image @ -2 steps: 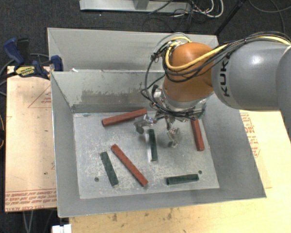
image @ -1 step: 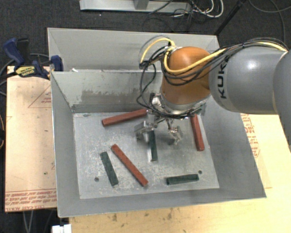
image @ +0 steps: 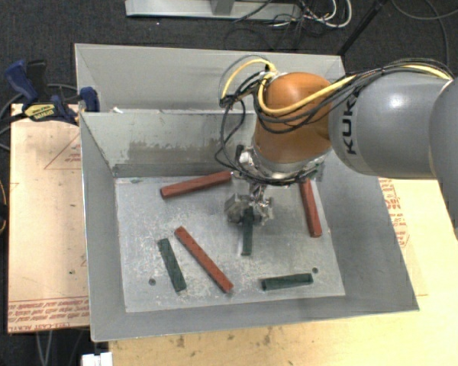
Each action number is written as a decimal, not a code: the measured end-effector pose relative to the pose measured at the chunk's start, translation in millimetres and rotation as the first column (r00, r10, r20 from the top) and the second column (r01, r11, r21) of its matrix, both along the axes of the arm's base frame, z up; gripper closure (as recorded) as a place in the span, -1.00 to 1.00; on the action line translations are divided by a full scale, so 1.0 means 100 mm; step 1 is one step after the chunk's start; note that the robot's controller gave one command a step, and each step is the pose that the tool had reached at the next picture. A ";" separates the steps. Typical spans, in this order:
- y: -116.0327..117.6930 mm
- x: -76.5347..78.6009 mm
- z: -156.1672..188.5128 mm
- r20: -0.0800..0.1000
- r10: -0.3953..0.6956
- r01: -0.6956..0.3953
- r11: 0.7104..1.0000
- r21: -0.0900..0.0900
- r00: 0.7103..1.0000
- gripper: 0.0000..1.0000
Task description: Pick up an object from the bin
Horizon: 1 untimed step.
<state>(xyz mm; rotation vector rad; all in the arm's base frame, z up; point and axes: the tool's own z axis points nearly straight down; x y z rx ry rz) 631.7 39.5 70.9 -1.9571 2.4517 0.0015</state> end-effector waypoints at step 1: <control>-0.10 0.02 1.81 0.009 0.036 -0.036 0.999 -0.002 0.999 1.00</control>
Offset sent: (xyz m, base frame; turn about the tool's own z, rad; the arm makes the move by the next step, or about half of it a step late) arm 0.0002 -0.0102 0.1758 -0.0410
